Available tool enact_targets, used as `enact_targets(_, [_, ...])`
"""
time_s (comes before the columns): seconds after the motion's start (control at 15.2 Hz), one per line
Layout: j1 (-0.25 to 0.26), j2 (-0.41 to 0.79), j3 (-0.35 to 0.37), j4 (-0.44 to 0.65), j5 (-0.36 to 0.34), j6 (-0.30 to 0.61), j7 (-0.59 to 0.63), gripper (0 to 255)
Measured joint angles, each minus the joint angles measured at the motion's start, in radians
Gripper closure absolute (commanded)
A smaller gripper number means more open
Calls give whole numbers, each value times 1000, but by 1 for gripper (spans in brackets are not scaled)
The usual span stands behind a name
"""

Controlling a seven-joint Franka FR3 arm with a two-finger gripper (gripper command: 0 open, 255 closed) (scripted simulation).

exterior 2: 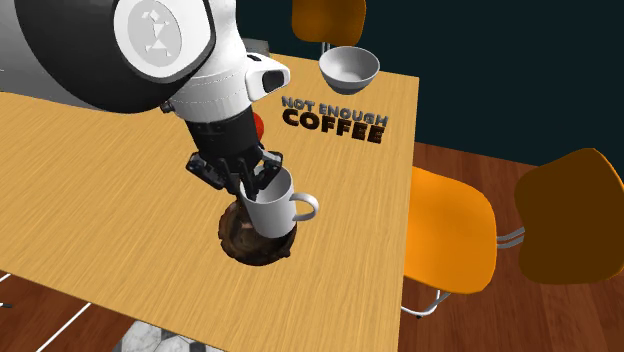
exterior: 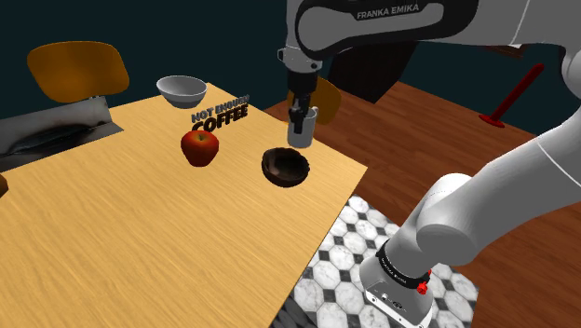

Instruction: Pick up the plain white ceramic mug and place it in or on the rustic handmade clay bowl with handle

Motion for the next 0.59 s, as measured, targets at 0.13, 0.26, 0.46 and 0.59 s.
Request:
enact_targets(0.13, [-1,9,0,-19,-1,28,1,255])
enact_targets(0.26, [0,18,0,-45,-2,62,4,255])
enact_targets(0.46, [1,22,2,-57,-1,78,8,255])
enact_targets(0.59, [1,22,2,-59,-1,81,8,255])
